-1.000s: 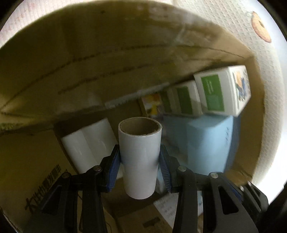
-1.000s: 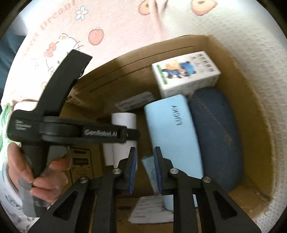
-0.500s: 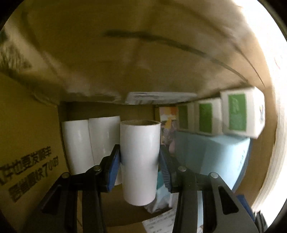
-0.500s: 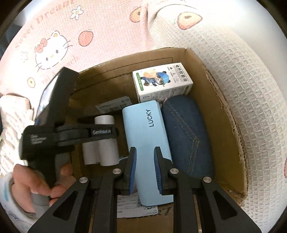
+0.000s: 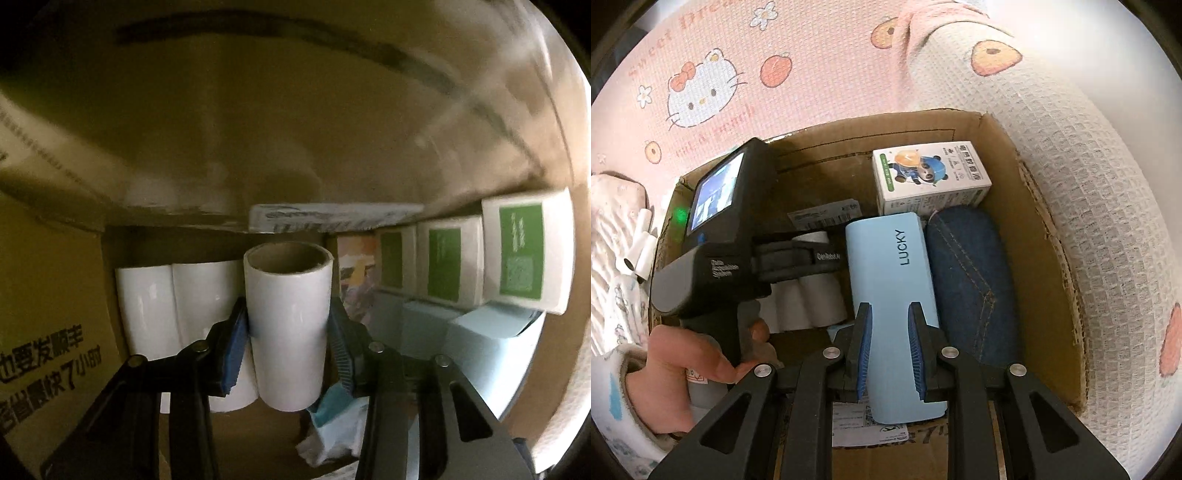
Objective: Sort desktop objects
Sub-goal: 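Open the left gripper to release the tube beside the standing tubes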
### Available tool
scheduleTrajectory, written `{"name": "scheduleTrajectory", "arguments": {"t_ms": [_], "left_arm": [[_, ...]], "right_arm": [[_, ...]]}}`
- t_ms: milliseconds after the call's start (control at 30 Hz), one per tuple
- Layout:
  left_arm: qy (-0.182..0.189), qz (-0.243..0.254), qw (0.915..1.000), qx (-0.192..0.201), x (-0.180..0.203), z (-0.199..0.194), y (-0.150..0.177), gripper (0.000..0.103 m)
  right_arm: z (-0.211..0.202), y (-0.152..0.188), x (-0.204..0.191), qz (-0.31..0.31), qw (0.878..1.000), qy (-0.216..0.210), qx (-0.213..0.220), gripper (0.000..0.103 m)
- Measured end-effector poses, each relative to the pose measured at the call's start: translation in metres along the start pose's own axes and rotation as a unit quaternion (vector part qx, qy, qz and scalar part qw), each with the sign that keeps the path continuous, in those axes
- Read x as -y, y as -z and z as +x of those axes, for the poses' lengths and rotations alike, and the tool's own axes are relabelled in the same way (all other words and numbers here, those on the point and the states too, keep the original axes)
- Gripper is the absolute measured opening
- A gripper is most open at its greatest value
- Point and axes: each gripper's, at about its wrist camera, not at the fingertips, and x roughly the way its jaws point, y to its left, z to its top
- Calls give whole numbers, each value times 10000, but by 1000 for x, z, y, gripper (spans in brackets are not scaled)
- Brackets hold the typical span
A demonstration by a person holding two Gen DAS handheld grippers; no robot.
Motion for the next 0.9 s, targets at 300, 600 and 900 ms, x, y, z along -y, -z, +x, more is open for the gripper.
{"name": "scheduleTrajectory", "arguments": {"t_ms": [300,600,900], "left_arm": [[-91,-20,9998,-192,2,1,4,47],[-216,-416,9973,-572,-21,-28,3,52],[246,575,9980,109,-23,-84,10,11]], "right_arm": [[-7,3,10,353,9983,447,-154,17],[-11,4,16,455,9969,581,-268,17],[-6,-2,-2,695,9963,185,-466,17]]}}
